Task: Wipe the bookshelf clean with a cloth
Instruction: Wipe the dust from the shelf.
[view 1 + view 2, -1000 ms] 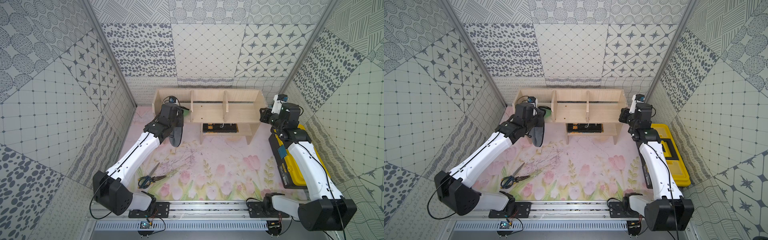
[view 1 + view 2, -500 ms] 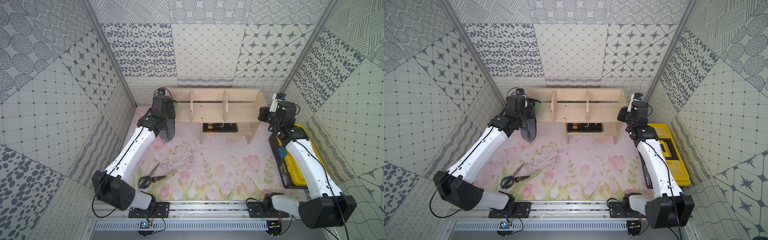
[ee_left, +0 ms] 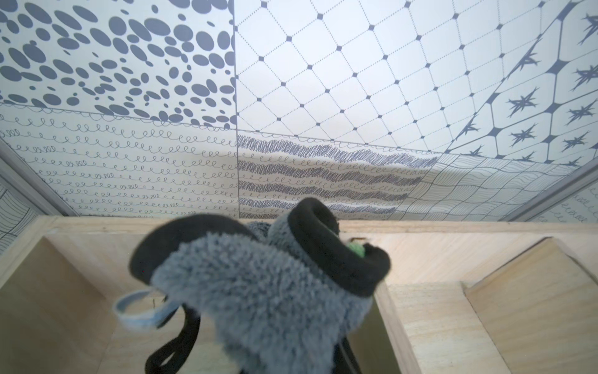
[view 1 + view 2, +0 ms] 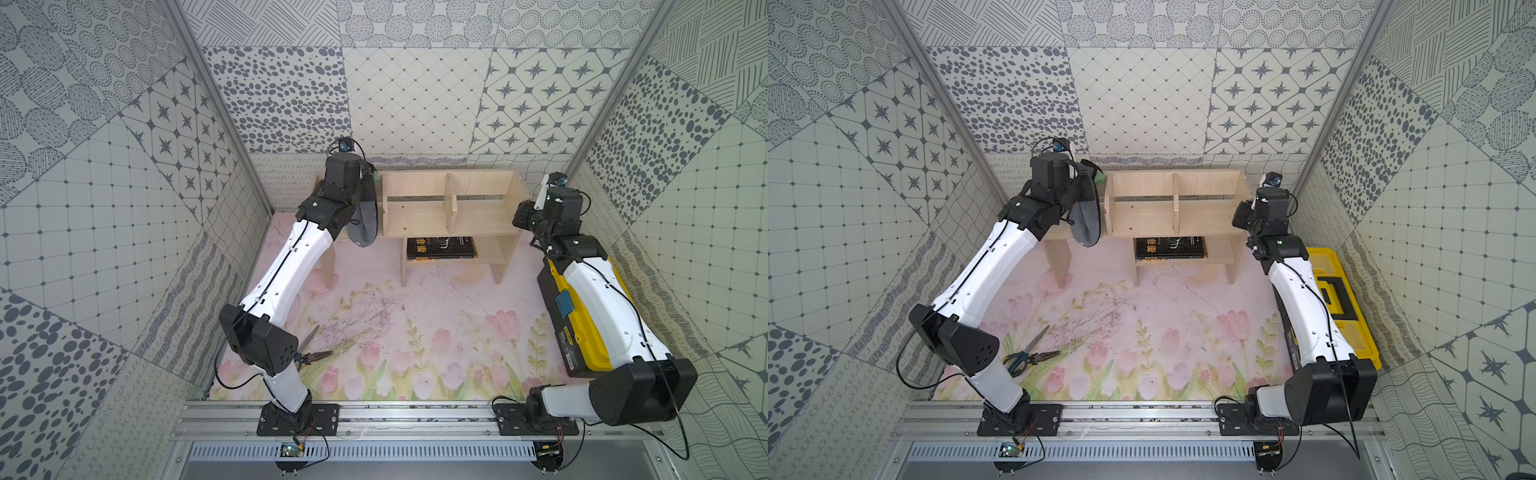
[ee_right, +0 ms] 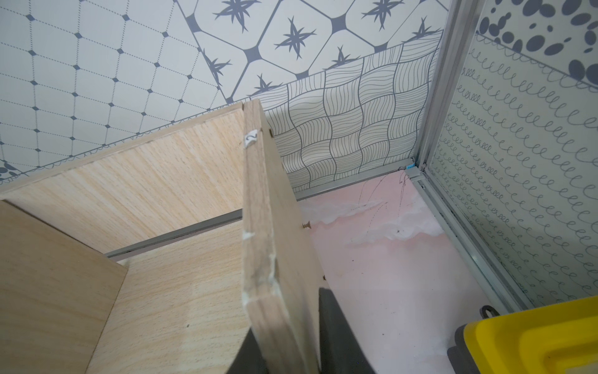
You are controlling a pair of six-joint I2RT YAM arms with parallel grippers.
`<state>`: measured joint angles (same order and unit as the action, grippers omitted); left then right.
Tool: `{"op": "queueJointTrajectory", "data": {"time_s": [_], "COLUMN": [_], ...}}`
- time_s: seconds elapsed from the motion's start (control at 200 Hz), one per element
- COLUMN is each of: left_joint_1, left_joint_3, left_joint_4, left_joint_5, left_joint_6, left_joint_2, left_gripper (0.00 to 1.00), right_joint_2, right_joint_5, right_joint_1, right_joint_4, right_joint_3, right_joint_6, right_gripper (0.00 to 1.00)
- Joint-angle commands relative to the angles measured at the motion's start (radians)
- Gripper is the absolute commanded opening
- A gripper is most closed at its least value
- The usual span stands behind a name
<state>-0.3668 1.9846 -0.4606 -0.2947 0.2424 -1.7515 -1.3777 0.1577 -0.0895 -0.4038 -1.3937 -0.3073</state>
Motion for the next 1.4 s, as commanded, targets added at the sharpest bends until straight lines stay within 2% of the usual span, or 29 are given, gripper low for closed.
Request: {"op": "queueJointTrajectory", "data": {"time_s": [0.0,0.23,0.44,0.605,0.765,0.976,1.191,1.396], "left_joint_1": [0.040,0.147,0.168,0.192,0.172,0.065,0.056,0.010], "left_joint_3": [-0.008,-0.193,-0.365,-0.312,-0.262,-0.419,-0.540,-0.625], "left_joint_4": [0.020,0.027,0.051,0.019,0.003,0.146,0.181,0.278], "left_joint_5": [-0.058,-0.106,-0.144,-0.148,-0.040,0.026,0.021,0.240], "left_joint_6": [-0.011,-0.041,-0.069,-0.034,0.041,0.041,0.056,0.085], "left_joint_2": [0.032,0.190,0.300,0.252,0.204,0.221,0.254,0.265], "left_gripper": [0.00,0.00,0.00,0.00,0.00,0.00,0.00,0.00], "right_joint_2": [-0.017,0.071,0.180,0.279,0.273,0.151,0.064,0.048], "right_joint_5": [0.028,-0.037,-0.003,0.062,0.016,-0.108,-0.114,-0.124], "right_joint_1": [0.009,0.009,0.008,0.010,0.009,0.008,0.008,0.005], "right_joint_4": [-0.056,0.035,0.101,0.130,0.138,0.173,0.196,0.225], "right_joint_3": [0.109,0.243,0.388,0.511,0.519,0.427,0.336,0.362], "right_joint_6": [-0.181,-0.178,-0.214,-0.279,-0.288,-0.281,-0.275,-0.305], "right_gripper": [0.00,0.00,0.00,0.00,0.00,0.00,0.00,0.00]}}
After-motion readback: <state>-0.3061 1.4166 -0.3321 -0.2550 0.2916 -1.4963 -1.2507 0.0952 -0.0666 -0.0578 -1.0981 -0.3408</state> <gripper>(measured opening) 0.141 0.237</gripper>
